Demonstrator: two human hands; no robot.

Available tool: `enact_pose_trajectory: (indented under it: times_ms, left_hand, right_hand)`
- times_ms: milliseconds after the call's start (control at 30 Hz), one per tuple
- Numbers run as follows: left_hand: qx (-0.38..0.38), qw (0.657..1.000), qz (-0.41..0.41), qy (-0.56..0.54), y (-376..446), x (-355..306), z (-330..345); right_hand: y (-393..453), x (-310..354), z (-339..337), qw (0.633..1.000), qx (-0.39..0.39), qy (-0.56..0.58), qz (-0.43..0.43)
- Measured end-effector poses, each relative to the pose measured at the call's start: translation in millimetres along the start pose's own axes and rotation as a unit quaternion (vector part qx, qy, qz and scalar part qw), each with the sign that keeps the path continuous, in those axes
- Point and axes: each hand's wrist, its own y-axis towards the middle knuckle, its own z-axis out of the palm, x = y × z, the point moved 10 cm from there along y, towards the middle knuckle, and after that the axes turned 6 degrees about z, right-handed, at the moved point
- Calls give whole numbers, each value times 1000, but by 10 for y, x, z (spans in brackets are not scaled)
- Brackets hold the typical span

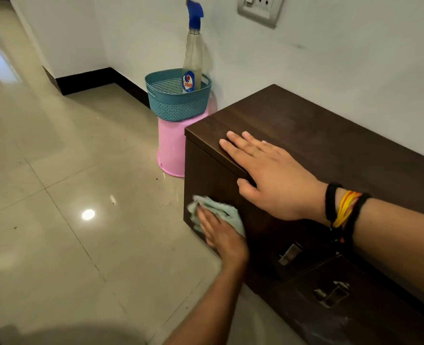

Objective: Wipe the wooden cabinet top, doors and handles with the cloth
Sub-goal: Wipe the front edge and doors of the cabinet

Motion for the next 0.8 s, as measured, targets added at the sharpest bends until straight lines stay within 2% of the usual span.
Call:
enact_pose_trajectory:
  times_ms: [100, 167, 333, 400, 533, 633, 700, 733, 800]
  left_hand:
    - [-48, 988, -127, -71, 551, 331, -204]
    - [-30, 978, -168, -119, 626, 606, -157]
    - [15, 936, -314, -158, -197, 1068, 225]
    - [59, 934, -313, -158, -599, 969, 341]
    - [95, 959, -228, -139, -1130, 672, 405]
    - [55, 956, -266, -114, -964, 898, 394]
    - [13, 935, -332, -122, -753, 1225, 411]
    - [16, 925, -358, -127, -710, 1328, 434]
    - [27, 935, -326, -135, -766, 1143, 420]
  right_hand:
    - [6, -3, 5, 1000, -7, -4, 0]
    - [5, -2, 12, 1000, -3, -5, 3]
    - [1, 2, -2, 1000, -6, -4, 0]
    - [10, 0, 3, 1000, -2, -2, 0]
    - [11, 6, -15, 1000, -5, 4, -1]
    - [6, 8, -26, 1000, -8, 13, -1]
    - [0, -4, -25, 1000, -7, 20, -1]
    - [-4, -8, -31, 1000, -9, 27, -2]
    - [-19, -35, -51, 999, -16, 43, 1]
